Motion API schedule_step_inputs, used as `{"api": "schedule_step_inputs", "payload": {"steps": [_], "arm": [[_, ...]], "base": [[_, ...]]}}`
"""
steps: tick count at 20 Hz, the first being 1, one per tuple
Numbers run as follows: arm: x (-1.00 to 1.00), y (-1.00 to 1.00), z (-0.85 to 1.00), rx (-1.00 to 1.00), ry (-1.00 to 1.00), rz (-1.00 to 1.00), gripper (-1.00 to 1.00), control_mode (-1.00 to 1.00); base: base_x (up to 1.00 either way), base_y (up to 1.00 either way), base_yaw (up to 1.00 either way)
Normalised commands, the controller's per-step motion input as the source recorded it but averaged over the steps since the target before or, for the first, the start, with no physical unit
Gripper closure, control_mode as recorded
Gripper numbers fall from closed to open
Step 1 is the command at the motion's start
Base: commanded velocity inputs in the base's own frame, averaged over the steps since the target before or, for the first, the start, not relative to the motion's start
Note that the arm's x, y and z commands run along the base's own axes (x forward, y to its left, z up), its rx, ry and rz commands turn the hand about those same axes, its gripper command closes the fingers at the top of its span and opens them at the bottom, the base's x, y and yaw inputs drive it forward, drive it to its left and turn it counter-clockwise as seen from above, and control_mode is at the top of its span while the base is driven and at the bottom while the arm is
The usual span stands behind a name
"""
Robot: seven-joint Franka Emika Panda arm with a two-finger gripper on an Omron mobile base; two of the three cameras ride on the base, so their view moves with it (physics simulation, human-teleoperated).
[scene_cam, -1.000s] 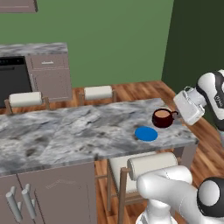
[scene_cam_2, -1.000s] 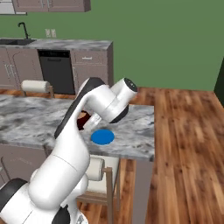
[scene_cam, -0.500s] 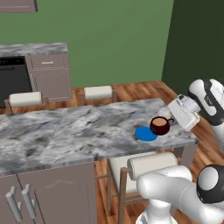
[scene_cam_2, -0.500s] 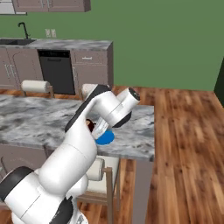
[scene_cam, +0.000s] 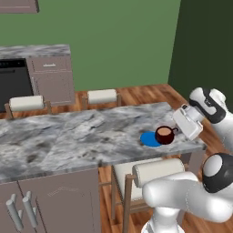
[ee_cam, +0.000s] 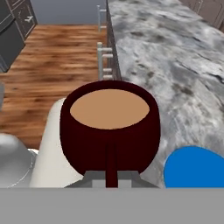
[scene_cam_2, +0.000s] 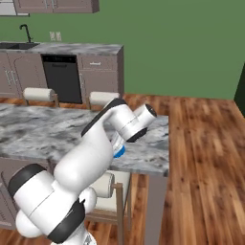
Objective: Pick the cup of tea, navigate to the dining table, and place it on the saucer.
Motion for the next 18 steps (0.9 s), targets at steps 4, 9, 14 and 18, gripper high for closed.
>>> {"api": "schedule_step_inputs", "payload": {"steps": [4, 9, 14, 18], "arm": [[0.34, -0.07, -0.31, 0.00, 0.00, 0.00, 1.00, -1.00], [0.36, -0.01, -0.28, 0.00, 0.00, 0.00, 1.00, -1.00], [0.41, 0.00, -0.24, 0.00, 0.00, 0.00, 1.00, -1.00], [0.35, -0.01, -0.22, 0.00, 0.00, 0.00, 1.00, -1.00]], "base": [[0.00, 0.00, 0.00], [0.00, 0.00, 0.00], [0.00, 0.00, 0.00], [0.00, 0.00, 0.00]]}}
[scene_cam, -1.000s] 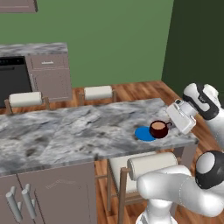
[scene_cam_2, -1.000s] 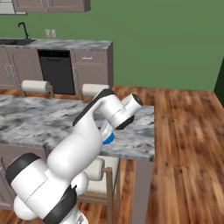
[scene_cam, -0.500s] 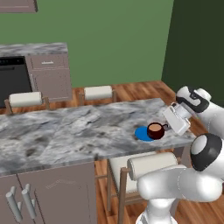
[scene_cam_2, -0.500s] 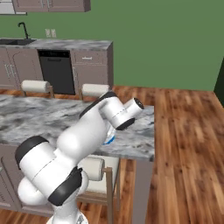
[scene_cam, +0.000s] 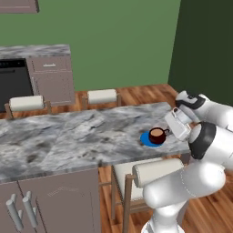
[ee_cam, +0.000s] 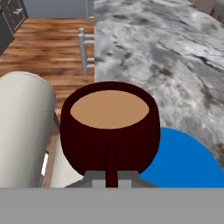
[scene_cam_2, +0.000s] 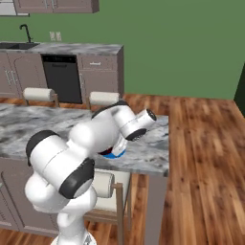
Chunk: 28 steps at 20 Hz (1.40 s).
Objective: Pick the cup of tea, navigate to the dining table, and place it on the saucer.
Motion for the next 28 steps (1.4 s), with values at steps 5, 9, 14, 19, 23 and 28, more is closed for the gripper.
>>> {"api": "schedule_step_inputs", "payload": {"steps": [5, 9, 14, 19, 23, 28], "arm": [[0.27, -0.13, -0.20, 0.00, 0.00, 0.00, 1.00, -1.00], [0.22, -0.17, -0.22, 0.01, 0.00, 0.00, 1.00, -1.00], [0.21, -0.12, -0.18, 0.02, 0.00, 0.00, 1.00, -1.00], [0.21, 0.00, -0.11, 0.02, 0.00, 0.00, 1.00, -1.00], [0.05, 0.00, -0.16, 0.00, 0.00, 0.00, 1.00, -1.00], [0.00, 0.00, -0.22, 0.00, 0.00, 0.00, 1.00, -1.00]], "base": [[0.00, 0.00, 0.00], [0.00, 0.00, 0.00], [0.00, 0.00, 0.00], [0.00, 0.00, 0.00], [0.00, 0.00, 0.00], [0.00, 0.00, 0.00]]}}
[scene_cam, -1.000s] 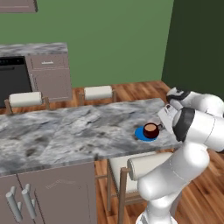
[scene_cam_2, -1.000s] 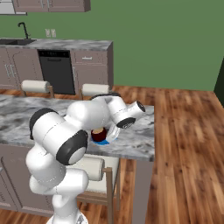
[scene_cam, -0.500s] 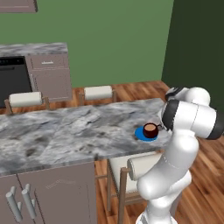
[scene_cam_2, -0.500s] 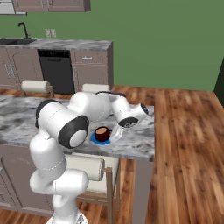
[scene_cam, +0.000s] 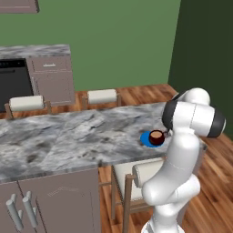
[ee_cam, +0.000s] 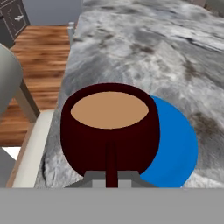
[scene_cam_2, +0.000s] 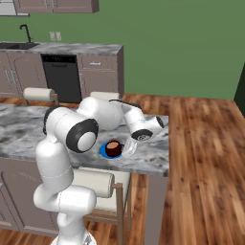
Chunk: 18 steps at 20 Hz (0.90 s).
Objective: Pick the cup of tea, navigate to the dining table, and place it on the saucer.
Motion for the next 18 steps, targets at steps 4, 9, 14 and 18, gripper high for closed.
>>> {"api": "schedule_step_inputs", "payload": {"steps": [4, 9, 14, 18], "arm": [[0.01, 0.04, -0.19, 0.00, 0.00, 0.00, 1.00, -1.00], [0.12, 0.09, -0.07, 0.00, 0.00, 0.00, 1.00, -1.00], [0.10, 0.13, 0.00, 0.00, 0.03, 0.00, 1.00, -1.00], [0.02, 0.23, 0.00, 0.00, 0.04, 0.00, 1.00, -1.00]], "base": [[0.00, 0.00, 0.00], [0.00, 0.00, 0.00], [0.00, 0.00, 0.00], [0.00, 0.00, 0.00]]}}
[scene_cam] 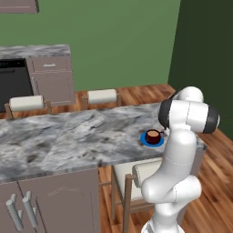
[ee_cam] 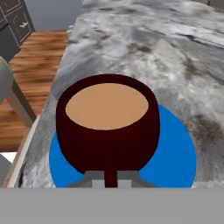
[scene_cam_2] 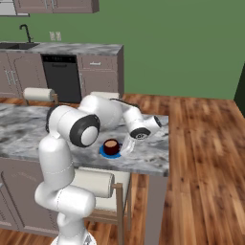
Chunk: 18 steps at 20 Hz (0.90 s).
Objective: Pick the cup of tea, navigate to the dining table, and place it on the saucer.
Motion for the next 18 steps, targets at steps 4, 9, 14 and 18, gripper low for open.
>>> {"api": "schedule_step_inputs", "payload": {"steps": [4, 9, 14, 18], "arm": [[0.01, 0.13, -0.10, 0.00, 0.02, 0.00, -1.00, -1.00], [0.01, 0.00, -0.17, 0.00, 0.00, 0.00, -1.00, -1.00], [0.00, 0.00, -0.05, 0.00, 0.00, 0.00, -1.00, -1.00], [0.00, 0.00, 0.02, 0.03, 0.00, 0.00, -1.00, -1.00]], "base": [[0.00, 0.00, 0.00], [0.00, 0.00, 0.00], [0.00, 0.00, 0.00], [0.00, 0.00, 0.00]]}}
